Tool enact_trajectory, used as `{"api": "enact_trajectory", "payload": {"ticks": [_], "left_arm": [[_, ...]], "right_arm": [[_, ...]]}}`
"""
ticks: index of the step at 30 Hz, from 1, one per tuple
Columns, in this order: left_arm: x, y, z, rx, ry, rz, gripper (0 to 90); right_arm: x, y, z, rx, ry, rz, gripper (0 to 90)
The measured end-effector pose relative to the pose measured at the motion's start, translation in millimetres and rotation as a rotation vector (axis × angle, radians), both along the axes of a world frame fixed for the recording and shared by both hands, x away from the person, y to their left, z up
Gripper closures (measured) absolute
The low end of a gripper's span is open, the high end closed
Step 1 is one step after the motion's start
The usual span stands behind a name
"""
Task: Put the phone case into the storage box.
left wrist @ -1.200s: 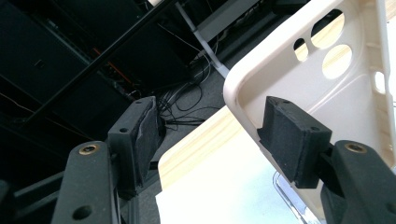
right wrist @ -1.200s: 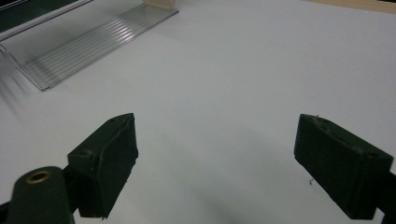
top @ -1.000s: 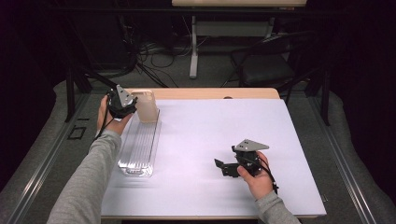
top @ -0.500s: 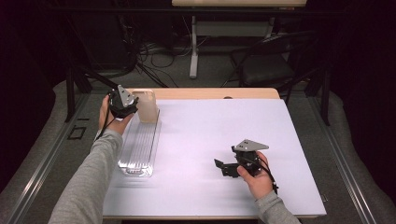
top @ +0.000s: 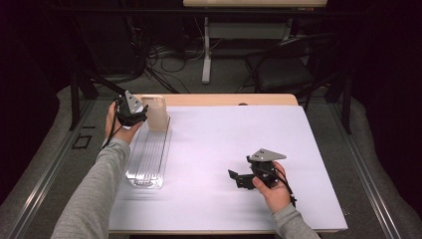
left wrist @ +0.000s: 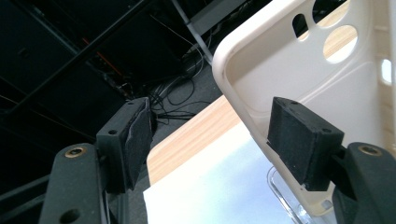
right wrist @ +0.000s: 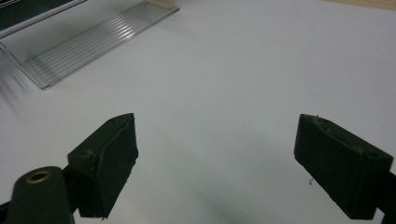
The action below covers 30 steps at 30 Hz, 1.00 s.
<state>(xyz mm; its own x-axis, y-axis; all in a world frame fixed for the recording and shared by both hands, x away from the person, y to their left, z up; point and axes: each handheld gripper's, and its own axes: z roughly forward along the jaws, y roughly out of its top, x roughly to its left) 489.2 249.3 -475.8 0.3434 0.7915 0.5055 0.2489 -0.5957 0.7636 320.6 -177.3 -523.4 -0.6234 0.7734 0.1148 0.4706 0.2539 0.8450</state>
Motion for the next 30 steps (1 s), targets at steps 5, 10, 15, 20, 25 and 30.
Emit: {"api": "enact_trajectory", "payload": {"ticks": [5,10,15,20,25,30], "left_arm": [[-1.1,0.7,1.7,-0.014,0.004,-0.003,29.9],[-2.3,1.4,3.5,-0.045,0.022,-0.009,29.5],[-3.9,3.8,6.4,-0.095,0.050,-0.012,29.5],[-4.9,8.0,9.5,-0.163,0.082,-0.019,29.5],[-5.6,12.6,12.4,-0.242,0.125,-0.019,29.5],[-5.8,17.1,14.2,-0.304,0.164,-0.018,29.5]], "right_arm": [[0.0,0.0,0.0,0.000,0.001,-0.001,12.9],[0.0,0.1,0.0,-0.001,0.000,0.000,12.9],[-0.1,0.3,-0.1,-0.002,0.000,0.000,12.9],[-0.2,0.2,0.1,-0.003,-0.001,0.000,12.9],[-0.2,0.3,0.1,-0.003,-0.002,0.001,12.9],[-0.2,0.4,0.0,-0.004,0.001,0.000,12.9]]}}
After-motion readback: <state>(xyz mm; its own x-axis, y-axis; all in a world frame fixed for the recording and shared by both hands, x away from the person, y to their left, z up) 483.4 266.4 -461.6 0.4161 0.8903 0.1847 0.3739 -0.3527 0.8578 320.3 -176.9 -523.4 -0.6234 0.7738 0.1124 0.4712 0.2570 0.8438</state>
